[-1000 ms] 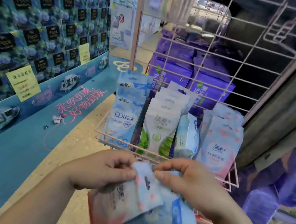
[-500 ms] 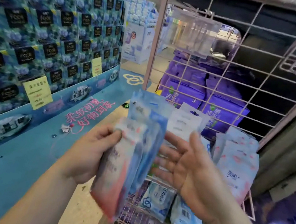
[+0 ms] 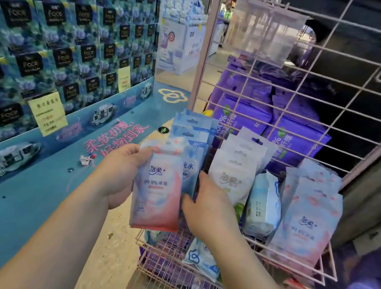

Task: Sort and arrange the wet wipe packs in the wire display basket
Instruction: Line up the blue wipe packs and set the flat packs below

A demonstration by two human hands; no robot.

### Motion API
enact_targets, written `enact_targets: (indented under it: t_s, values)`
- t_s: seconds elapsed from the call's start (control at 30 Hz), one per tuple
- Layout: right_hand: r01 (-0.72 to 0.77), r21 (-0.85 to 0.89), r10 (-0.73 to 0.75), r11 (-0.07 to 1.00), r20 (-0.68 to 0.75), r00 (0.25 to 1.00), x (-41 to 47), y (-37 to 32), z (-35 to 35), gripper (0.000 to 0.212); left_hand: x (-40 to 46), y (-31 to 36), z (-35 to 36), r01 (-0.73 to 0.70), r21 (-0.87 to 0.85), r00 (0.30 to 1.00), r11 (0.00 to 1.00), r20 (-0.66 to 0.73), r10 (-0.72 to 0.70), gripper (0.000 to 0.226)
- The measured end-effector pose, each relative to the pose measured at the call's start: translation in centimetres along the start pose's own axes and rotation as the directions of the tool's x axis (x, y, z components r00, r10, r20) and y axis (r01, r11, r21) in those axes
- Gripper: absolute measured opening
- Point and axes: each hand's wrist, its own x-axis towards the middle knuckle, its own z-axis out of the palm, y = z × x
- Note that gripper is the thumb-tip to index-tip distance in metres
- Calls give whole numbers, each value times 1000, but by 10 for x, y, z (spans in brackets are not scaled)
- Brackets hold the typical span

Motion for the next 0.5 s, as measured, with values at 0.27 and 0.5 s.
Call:
enact_targets:
  t_s: [0.27,0.5]
  values:
    - [-78,199,115,977,-180,977,5,4,16,60,-13,-4,18,-118,223,993,968,50,109,24]
    - [-3,292,60,957,-188,980,7,6,18,55,-22,-5,22,-120,174,989,978,112,101,28]
